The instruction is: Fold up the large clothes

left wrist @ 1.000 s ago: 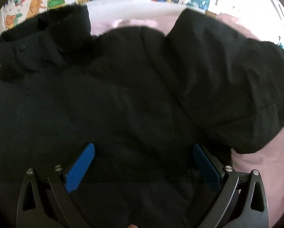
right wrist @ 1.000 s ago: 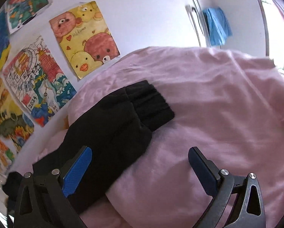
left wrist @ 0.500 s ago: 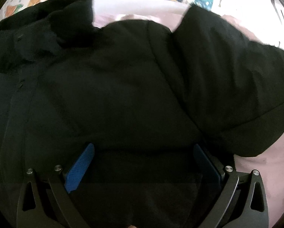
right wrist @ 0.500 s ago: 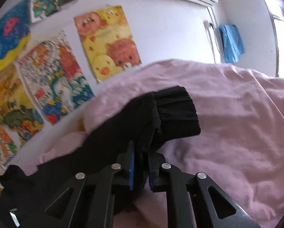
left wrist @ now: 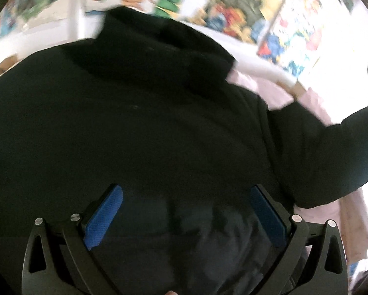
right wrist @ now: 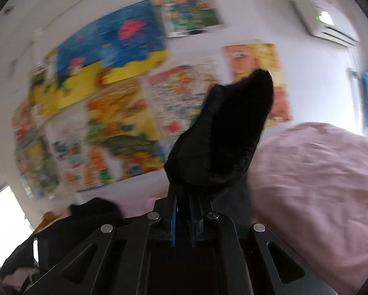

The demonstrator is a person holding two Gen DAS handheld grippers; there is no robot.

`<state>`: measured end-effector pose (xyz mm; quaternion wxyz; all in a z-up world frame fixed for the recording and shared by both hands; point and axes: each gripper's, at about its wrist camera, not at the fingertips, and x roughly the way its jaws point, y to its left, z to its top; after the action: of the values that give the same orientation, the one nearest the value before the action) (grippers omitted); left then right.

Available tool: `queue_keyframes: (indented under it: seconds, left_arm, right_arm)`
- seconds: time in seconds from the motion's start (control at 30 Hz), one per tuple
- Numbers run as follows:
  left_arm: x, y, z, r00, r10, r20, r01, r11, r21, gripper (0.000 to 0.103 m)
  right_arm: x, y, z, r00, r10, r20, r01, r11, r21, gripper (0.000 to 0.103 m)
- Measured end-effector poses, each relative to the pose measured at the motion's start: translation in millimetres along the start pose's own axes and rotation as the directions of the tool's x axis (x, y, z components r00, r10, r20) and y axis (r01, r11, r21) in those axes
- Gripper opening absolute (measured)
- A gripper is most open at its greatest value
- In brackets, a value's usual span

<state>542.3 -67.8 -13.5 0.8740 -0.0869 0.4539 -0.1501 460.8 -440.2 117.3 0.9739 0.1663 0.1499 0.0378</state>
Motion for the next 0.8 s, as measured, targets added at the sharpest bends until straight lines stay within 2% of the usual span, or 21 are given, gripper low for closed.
queue_keyframes:
  seconds: [0.1,0.23,0.33,0.4,0.5,0.53,0.63,0.8]
  left_arm:
    - [-34,24,2,0.999,-0.043,0.032,0.045,0.997,-0.056,0.102]
    - [-53,45,13,0.992,-0.098,0.078,0.106,0.989,-0.103,0.102]
    - [-74,70,13,0.988,-0.108,0.109,0.121,0.986,-0.119,0.102]
    - [-85,87,14,0.980,-0.144,0.135,0.162,0.978,-0.132,0.102]
    - [-99,111,11,0.960,-0.215,0.178,0.243,0.958,-0.151,0.102]
    - [-100,115,12,0.955,-0.228,0.187,0.258,0.953,-0.156,0.102]
    - [-110,135,9,0.944,-0.251,0.215,0.289,0.943,-0.165,0.102]
    - [-110,158,9,0.950,-0.230,0.210,0.269,0.946,-0.182,0.102]
  right_arm:
    - [19,49,-10,0.995,0.088,-0.035,-0.090,0.994,-0.066,0.009]
    - [43,96,-34,0.980,0.162,-0.111,-0.174,0.979,-0.109,0.009]
    - [64,142,-61,0.959,0.208,-0.192,-0.239,0.958,-0.158,0.009]
    - [75,162,-78,0.944,0.229,-0.238,-0.275,0.944,-0.181,0.009]
    - [93,200,-112,0.905,0.271,-0.327,-0.349,0.913,-0.210,0.009]
    - [98,206,-119,0.896,0.280,-0.344,-0.364,0.908,-0.210,0.009]
    - [113,237,-151,0.851,0.305,-0.426,-0.429,0.873,-0.232,0.009]
    - [127,279,-203,0.769,0.324,-0.551,-0.531,0.805,-0.267,0.009]
